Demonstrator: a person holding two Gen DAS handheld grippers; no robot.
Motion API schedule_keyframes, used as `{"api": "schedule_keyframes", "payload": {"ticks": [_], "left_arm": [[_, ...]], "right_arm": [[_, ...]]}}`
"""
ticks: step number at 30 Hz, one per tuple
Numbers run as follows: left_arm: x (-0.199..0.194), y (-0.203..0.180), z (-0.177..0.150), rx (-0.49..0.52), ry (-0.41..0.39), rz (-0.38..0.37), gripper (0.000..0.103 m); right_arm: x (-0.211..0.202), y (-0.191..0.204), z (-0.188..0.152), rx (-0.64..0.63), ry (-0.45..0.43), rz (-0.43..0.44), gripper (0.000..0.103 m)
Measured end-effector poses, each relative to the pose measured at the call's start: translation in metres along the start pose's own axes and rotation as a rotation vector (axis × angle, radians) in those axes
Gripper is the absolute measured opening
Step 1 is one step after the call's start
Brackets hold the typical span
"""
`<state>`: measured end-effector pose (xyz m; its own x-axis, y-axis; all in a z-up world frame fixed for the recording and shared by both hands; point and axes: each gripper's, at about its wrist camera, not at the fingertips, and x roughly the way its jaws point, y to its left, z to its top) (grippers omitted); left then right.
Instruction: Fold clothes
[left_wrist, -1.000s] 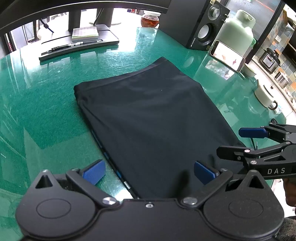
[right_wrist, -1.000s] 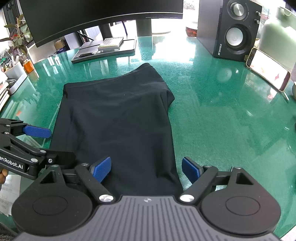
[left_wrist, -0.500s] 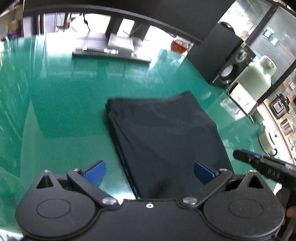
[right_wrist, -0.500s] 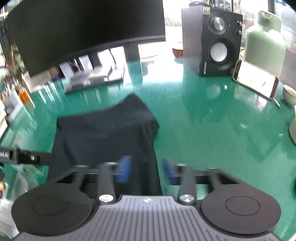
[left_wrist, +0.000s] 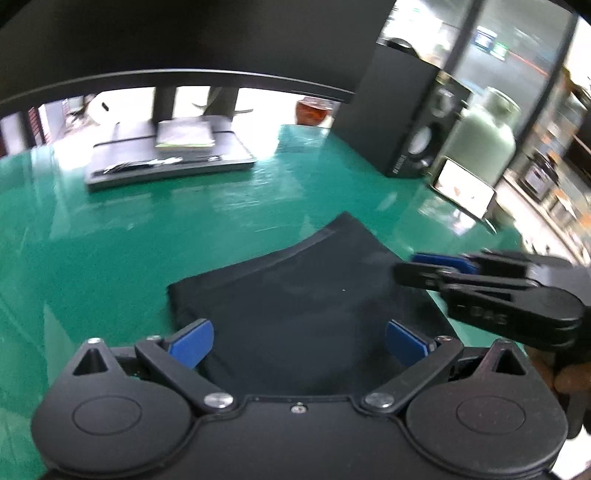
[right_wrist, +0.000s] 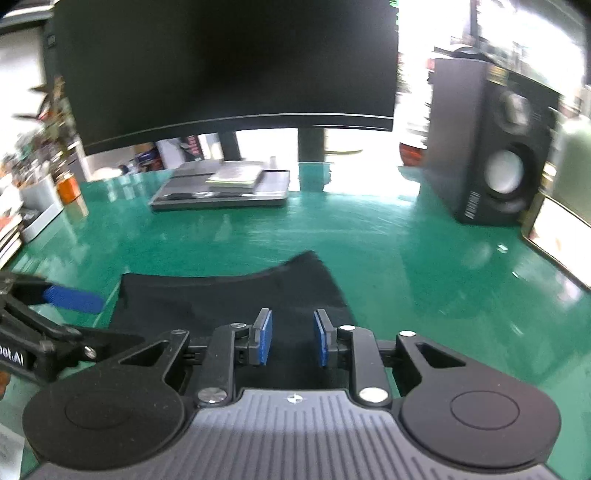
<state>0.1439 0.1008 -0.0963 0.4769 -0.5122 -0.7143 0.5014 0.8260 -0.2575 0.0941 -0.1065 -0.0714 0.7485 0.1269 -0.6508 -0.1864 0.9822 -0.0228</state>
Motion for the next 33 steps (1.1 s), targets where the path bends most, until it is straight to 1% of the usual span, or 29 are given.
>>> {"api": "schedule_keyframes", "payload": {"ticks": [3,5,6,7,8,11,13,14,15,16,18,20,21,22,23,25,28,33], "left_arm": [[0.003,0.003,-0.002,-0.006,0.003,-0.021,0.101],[-0.001,0.006,-0.003,-0.027,-0.029,-0.032,0.101],[-0.001,0.007,-0.003,-0.031,-0.038,-0.019,0.101],[-0.001,0.007,-0.004,-0.028,-0.053,0.012,0.101],[-0.001,0.008,-0.006,-0.024,-0.068,0.045,0.101],[0.004,0.011,-0.007,-0.041,-0.073,0.065,0.101],[0.008,0.012,-0.007,-0.037,-0.078,0.086,0.101],[0.009,0.012,-0.008,-0.032,-0.079,0.092,0.101],[0.013,0.013,-0.009,-0.026,-0.074,0.105,0.102],[0.016,0.014,-0.010,-0.027,-0.066,0.113,0.102],[0.019,0.017,-0.013,-0.037,-0.056,0.111,0.102],[0.022,0.020,-0.015,-0.047,-0.049,0.115,0.102],[0.022,0.020,-0.016,-0.043,-0.053,0.119,0.102],[0.022,0.020,-0.017,-0.037,-0.058,0.123,0.102],[0.022,0.020,-0.018,-0.032,-0.063,0.127,0.102],[0.022,0.018,-0.020,-0.016,-0.070,0.136,0.102],[0.023,0.016,-0.022,0.000,-0.083,0.146,0.102],[0.022,0.017,-0.025,0.013,-0.102,0.138,0.102]], "right_arm": [[0.012,0.006,0.004,-0.028,0.023,0.026,0.024],[0.015,0.002,0.007,-0.007,0.001,-0.003,0.024],[0.016,0.000,0.009,0.004,-0.010,-0.018,0.029],[0.016,-0.003,0.009,0.022,-0.031,-0.057,0.042],[0.016,-0.007,0.009,0.041,-0.052,-0.097,0.045],[0.014,-0.015,0.005,0.061,-0.103,-0.096,0.045],[0.016,-0.019,0.001,0.082,-0.105,-0.108,0.047],[0.018,-0.021,-0.004,0.086,-0.100,-0.166,0.048],[0.019,-0.022,-0.006,0.089,-0.101,-0.181,0.058],[0.022,-0.029,-0.012,0.121,-0.104,-0.249,0.071],[0.026,-0.040,-0.018,0.176,-0.100,-0.259,0.075],[0.035,-0.058,-0.024,0.254,-0.060,-0.271,0.083],[0.037,-0.062,-0.025,0.266,-0.049,-0.283,0.098],[0.041,-0.067,-0.026,0.271,-0.039,-0.321,0.102],[0.045,-0.072,-0.026,0.275,-0.028,-0.360,0.103],[0.048,-0.076,-0.026,0.283,-0.027,-0.373,0.103],[0.052,-0.076,-0.026,0.282,-0.025,-0.377,0.103],[0.053,-0.076,-0.027,0.283,-0.026,-0.378,0.103]]}}
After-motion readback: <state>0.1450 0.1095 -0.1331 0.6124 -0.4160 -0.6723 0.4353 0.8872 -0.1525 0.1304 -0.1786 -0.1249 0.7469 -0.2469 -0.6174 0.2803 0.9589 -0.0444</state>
